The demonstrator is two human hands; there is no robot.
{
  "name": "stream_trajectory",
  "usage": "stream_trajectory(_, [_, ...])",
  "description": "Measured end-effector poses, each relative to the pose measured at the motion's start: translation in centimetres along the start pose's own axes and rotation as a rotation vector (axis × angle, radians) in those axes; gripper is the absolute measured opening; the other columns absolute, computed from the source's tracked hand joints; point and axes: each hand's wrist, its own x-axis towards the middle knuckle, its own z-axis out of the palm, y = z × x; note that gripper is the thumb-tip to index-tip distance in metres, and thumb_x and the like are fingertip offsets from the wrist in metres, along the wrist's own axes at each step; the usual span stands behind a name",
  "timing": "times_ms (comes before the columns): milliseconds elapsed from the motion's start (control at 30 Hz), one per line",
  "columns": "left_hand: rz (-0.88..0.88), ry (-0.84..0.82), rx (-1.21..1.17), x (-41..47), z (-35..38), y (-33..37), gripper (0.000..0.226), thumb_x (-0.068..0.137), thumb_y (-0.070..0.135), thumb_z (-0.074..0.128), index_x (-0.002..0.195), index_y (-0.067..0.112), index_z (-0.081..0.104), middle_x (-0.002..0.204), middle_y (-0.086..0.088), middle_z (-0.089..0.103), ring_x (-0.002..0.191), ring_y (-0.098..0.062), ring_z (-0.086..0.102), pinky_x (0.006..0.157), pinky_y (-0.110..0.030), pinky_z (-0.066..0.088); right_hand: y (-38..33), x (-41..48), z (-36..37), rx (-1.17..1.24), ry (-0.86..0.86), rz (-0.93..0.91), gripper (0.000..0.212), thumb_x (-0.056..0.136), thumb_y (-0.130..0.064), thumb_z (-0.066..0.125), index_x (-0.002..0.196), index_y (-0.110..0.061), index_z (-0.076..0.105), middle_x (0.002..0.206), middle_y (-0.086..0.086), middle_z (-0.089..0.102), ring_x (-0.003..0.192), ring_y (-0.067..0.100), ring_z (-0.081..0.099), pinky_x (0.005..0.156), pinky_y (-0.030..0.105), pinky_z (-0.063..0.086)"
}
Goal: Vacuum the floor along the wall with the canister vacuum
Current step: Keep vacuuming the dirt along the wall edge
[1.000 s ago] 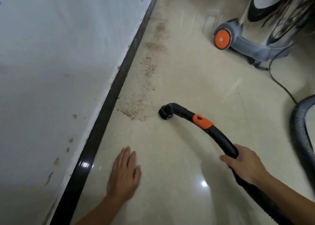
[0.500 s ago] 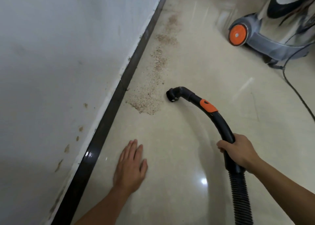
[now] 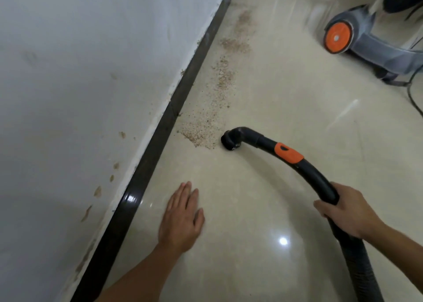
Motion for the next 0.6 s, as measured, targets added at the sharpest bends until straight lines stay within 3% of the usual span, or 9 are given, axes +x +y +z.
stream_trajectory(267, [0.000, 0.012, 0.011, -0.1, 0.6, -0.3, 0.055, 0.093, 0.037, 0.037, 0.139, 0.010, 0.048, 0.152, -0.011, 0.037, 0.143, -0.024, 0.028, 0.116, -0.039, 0.025, -1.3, -1.7, 4.0, 0.062, 0.137, -0.038, 0.027, 0.080, -0.033, 0.075, 0.073, -0.024, 0.050, 0.056, -0.004, 0.058, 0.050, 0.013, 0.056, 0.044, 0.030, 0.038])
stream_trajectory(400, [-0.003, 0.004, 0.010, 0.0, 0.7, -0.4, 0.055, 0.094, 0.039, 0.036, 0.140, 0.012, 0.046, 0.153, -0.011, 0.035, 0.144, -0.023, 0.027, 0.116, -0.040, 0.026, -1.5, -3.1, 3.9, 0.049, 0.097, -0.136, 0.021, 0.087, -0.055, 0.059, 0.093, -0.041, 0.045, 0.059, -0.010, 0.060, 0.054, 0.006, 0.058, 0.048, 0.030, 0.041])
stream_trajectory(467, [-0.006, 0.005, 0.012, 0.1, 0.7, -0.4, 0.055, 0.094, 0.039, 0.036, 0.141, 0.012, 0.046, 0.153, -0.011, 0.035, 0.144, -0.023, 0.027, 0.116, -0.040, 0.026, -2.4, -2.3, 3.5, 0.086, 0.090, -0.122, 0.023, 0.089, -0.052, 0.059, 0.105, -0.042, 0.046, 0.066, -0.010, 0.063, 0.060, 0.010, 0.060, 0.051, 0.032, 0.042])
stream_trajectory(600, [0.000, 0.014, 0.020, 0.0, 0.8, -0.4, 0.055, 0.094, 0.039, 0.036, 0.141, 0.011, 0.046, 0.153, -0.011, 0.035, 0.144, -0.024, 0.027, 0.116, -0.040, 0.025, -5.0, -0.2, 2.6, 0.085, -0.022, -0.135, 0.021, 0.080, -0.026, 0.076, 0.083, -0.024, 0.056, 0.068, 0.000, 0.063, 0.062, 0.018, 0.062, 0.054, 0.036, 0.047])
